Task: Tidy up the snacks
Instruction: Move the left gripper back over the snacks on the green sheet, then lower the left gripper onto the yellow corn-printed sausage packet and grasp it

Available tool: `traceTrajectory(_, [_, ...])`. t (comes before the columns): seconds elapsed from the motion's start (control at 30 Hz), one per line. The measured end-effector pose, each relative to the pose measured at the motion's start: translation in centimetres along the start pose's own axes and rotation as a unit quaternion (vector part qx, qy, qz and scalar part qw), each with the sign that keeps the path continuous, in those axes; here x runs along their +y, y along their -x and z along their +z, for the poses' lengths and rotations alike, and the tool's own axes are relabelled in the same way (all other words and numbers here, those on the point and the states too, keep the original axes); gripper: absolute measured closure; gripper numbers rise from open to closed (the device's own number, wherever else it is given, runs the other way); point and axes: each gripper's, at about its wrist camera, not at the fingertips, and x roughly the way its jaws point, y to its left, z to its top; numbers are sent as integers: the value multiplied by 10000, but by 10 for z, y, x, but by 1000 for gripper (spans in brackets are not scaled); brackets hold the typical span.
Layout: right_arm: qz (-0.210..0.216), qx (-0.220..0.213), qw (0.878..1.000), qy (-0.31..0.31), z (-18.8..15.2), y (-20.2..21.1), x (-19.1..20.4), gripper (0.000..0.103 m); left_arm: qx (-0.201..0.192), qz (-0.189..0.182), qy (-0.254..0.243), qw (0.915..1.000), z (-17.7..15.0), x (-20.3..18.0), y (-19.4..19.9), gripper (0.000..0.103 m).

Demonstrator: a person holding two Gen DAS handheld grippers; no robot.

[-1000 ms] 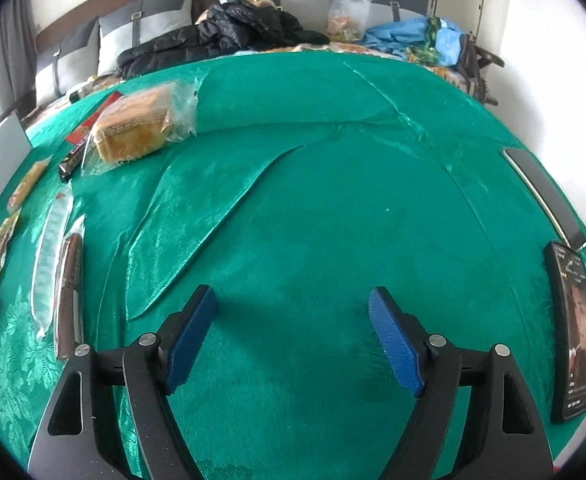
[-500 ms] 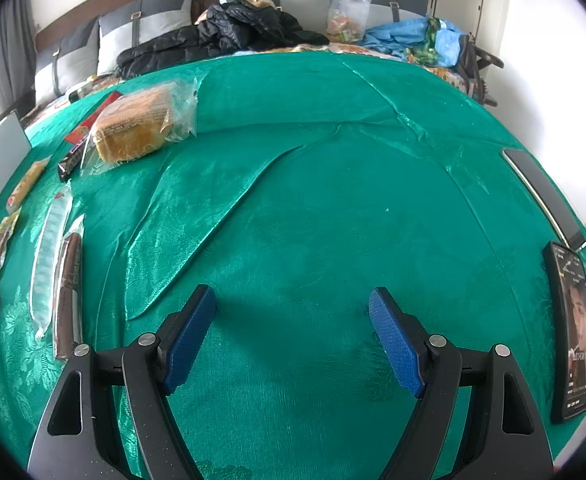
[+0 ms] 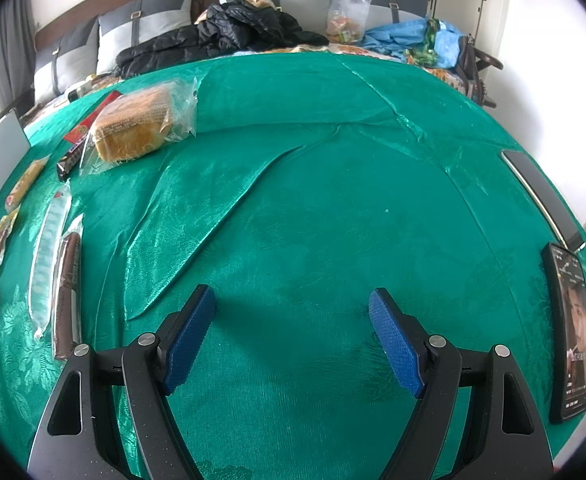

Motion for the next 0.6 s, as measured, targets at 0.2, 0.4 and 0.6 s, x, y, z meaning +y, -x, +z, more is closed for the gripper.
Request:
traceTrajectory(0.2, [0,1,10000,-2,0,0,0,21,20,47,-32,10000,0,-1,-1,0])
traceTrajectory(0.4, [-1,0,10000,-1,0,0,0,21,32,70,-84,9999,-2,-2,0,0])
traceTrajectory(0.6, [-4,-1,10000,-1,0,0,0,21,-134,-314,147,9993,-4,8,8,0])
